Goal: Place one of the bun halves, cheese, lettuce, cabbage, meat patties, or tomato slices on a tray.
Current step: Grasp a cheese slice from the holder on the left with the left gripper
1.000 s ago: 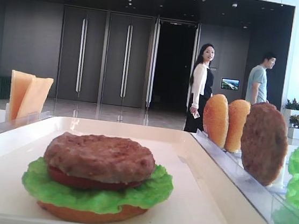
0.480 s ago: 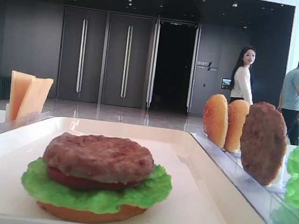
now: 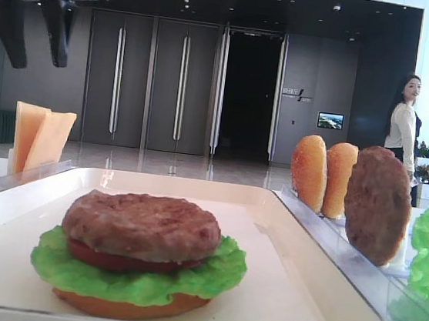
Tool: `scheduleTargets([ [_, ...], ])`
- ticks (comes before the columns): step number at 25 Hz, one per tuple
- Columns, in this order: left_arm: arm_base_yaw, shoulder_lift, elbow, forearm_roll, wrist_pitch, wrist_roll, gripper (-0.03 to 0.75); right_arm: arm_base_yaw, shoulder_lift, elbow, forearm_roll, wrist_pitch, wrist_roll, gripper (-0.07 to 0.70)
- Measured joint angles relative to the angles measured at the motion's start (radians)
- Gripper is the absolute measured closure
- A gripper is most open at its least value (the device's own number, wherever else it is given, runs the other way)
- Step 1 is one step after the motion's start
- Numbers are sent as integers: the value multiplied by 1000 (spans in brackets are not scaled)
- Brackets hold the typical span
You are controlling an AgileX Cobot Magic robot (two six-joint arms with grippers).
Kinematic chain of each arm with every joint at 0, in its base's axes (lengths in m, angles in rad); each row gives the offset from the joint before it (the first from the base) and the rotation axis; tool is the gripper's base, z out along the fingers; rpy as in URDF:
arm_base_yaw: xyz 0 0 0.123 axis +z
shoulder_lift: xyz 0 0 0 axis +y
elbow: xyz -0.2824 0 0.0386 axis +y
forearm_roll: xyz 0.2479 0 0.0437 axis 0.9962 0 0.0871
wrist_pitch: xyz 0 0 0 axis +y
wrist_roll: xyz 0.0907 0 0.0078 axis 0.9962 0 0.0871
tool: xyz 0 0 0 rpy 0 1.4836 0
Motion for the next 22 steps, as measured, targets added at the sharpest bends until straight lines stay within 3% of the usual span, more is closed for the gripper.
scheduleTargets([
  [6,-98,46,-7,10,0,-34,303,0,0,0,0,0,0,314],
  [22,-100,55,-8,52,0,-60,303,0,0,0,0,0,0,314],
])
